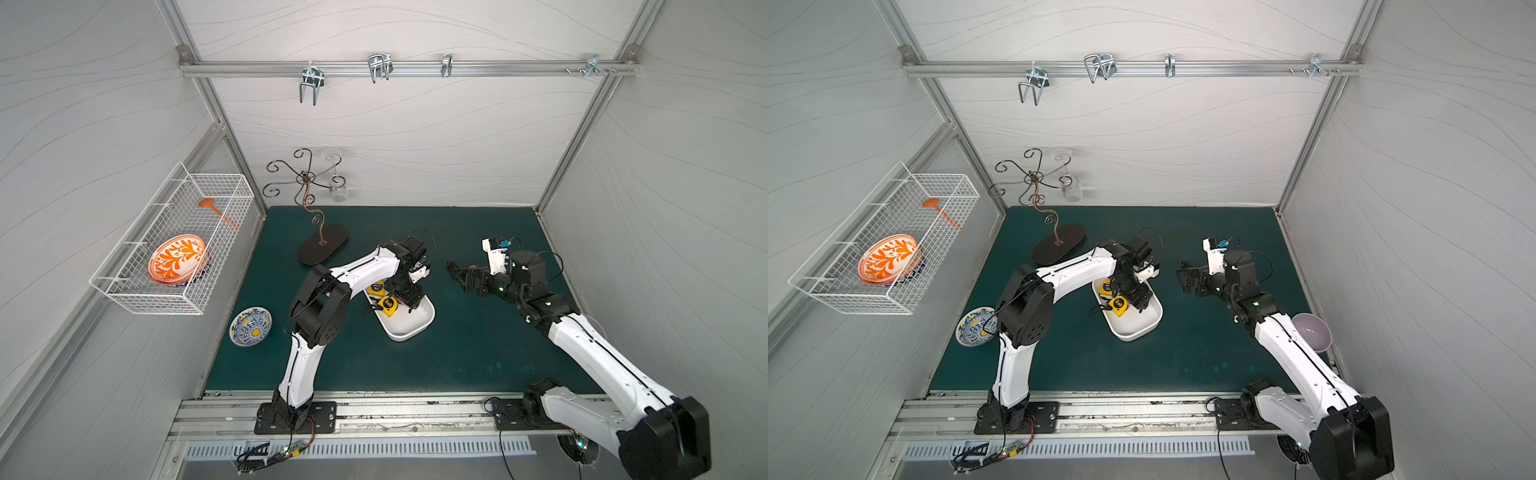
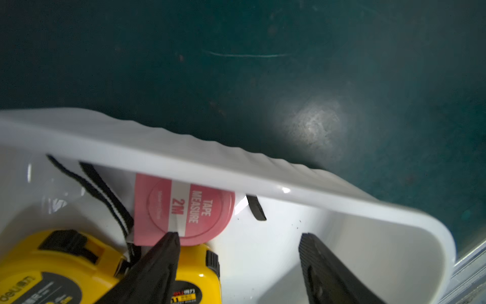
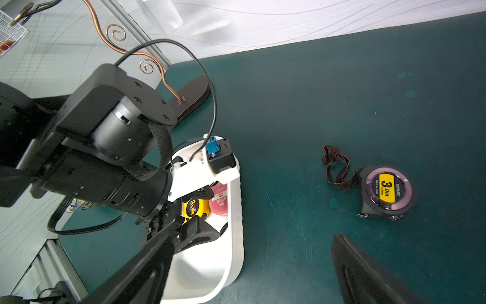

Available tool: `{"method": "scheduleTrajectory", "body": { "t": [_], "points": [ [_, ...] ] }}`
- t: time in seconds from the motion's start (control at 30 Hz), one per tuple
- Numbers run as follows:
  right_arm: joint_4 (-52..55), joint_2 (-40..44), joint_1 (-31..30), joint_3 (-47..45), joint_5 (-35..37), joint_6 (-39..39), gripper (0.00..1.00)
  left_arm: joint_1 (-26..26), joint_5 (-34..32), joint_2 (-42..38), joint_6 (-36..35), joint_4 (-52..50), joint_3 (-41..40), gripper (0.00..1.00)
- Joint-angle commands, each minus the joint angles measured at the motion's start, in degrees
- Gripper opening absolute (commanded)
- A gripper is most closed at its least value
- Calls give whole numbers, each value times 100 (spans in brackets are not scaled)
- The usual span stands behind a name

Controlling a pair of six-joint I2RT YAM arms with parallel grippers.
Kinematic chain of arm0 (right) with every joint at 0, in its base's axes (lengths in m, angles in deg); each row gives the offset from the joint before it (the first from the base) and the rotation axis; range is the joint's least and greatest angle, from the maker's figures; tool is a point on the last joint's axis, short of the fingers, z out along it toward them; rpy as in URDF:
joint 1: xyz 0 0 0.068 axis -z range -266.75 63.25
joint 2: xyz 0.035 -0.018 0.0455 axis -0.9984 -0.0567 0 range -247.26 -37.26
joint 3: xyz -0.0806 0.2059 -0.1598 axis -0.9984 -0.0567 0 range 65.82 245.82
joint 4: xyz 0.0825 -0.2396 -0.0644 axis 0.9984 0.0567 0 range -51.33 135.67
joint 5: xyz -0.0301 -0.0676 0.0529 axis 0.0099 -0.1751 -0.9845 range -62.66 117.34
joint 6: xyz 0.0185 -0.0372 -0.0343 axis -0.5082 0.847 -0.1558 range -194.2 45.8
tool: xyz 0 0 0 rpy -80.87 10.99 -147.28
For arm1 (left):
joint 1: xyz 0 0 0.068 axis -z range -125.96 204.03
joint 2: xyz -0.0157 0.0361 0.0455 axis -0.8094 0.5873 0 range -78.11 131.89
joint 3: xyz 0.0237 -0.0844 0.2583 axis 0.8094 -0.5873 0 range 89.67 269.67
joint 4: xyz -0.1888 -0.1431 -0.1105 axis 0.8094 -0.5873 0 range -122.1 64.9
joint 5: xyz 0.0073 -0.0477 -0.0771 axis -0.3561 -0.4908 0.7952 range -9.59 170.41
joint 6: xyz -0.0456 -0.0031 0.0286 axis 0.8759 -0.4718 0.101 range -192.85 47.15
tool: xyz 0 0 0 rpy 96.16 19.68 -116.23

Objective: Take the tape measure out of the storage box
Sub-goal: Pick up the tape measure from the storage box.

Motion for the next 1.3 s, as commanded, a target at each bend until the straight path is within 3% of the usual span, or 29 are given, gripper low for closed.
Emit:
{"method": "scheduleTrajectory", "body": {
  "t": [0.0, 0.3, 0.57, 0.93, 1.27],
  "points": [
    [55, 94, 39, -95, -141, -46, 99, -66, -193, 132, -183, 239, 313, 78],
    [62, 81, 97, -61, -159, -72, 99, -67, -711, 343, -231, 426, 127, 84],
    [71, 92, 101, -39, -142, -99, 99, -67, -730, 639, -241, 253, 285, 76],
    [41, 115, 99, -116, -157, -123, 99, -74, -638, 502, -56, 292, 254, 36],
    [-309, 26, -165, -441, -285, -186, 99, -312, 8, -857, 1312, 994, -323, 13]
  ]
}}
